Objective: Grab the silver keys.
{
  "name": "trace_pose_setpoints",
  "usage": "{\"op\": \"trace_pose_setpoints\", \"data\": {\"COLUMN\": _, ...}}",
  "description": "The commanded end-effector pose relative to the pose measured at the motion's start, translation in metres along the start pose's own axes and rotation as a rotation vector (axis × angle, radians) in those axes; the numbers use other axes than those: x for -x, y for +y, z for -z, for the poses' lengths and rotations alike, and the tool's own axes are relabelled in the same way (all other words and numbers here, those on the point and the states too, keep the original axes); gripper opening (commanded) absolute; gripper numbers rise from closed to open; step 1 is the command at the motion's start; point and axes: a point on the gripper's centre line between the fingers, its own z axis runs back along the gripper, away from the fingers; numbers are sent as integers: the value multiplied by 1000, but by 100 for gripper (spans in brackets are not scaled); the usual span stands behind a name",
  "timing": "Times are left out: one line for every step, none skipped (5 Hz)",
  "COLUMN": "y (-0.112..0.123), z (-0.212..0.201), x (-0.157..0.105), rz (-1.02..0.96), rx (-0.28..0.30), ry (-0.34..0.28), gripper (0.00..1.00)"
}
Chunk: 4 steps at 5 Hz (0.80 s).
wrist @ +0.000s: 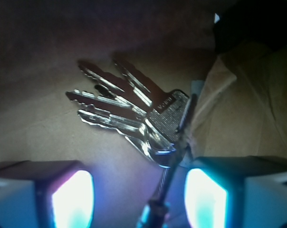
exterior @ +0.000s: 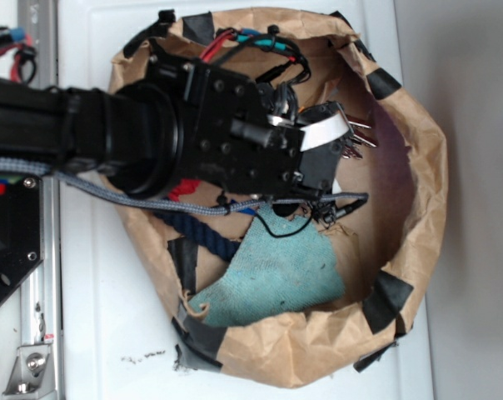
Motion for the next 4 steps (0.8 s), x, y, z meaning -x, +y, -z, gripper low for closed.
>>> {"op": "trace_pose_setpoints", "data": {"y": -5, "z": -9, "x": -12, "rz": -20, "rx": 21, "ry": -28, "gripper": 0}}
{"op": "trace_pose_setpoints", "data": {"y": -4, "z": -10, "x": -5, "rz": -18, "rx": 28, "ry": -38, "gripper": 0}}
{"op": "trace_pose_setpoints", "data": {"y": 0, "z": -10, "x": 0, "rz": -22, "rx": 30, "ry": -34, "gripper": 0}}
{"op": "trace_pose_setpoints", "data": {"y": 4, "z": -12, "x": 6, "rz": -19, "rx": 33, "ry": -33, "gripper": 0}}
